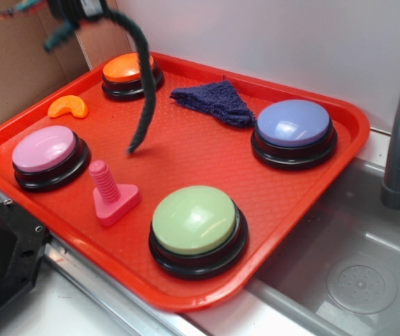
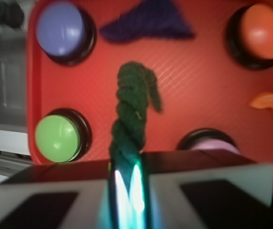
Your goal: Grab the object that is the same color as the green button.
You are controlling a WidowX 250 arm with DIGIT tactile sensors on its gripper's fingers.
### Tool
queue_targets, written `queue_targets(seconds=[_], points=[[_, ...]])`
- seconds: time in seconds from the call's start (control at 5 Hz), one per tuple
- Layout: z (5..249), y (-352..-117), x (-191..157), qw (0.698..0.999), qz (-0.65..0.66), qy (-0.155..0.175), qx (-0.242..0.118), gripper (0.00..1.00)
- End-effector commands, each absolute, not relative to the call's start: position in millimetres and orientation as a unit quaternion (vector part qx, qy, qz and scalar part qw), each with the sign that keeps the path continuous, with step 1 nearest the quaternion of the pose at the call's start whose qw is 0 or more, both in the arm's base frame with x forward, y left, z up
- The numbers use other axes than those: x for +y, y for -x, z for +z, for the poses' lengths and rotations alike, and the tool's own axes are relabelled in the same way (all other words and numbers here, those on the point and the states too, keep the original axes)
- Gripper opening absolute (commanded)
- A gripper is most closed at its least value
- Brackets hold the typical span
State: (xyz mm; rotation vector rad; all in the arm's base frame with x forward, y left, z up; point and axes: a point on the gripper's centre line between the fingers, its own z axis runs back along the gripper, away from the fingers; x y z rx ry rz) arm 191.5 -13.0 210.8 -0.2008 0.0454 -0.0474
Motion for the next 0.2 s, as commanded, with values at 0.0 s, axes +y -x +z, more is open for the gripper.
queue_targets(seconds=[0.0], points=[[283.4, -179.9, -4.4, 0.999, 0.025, 0.033, -0.019, 0.00]])
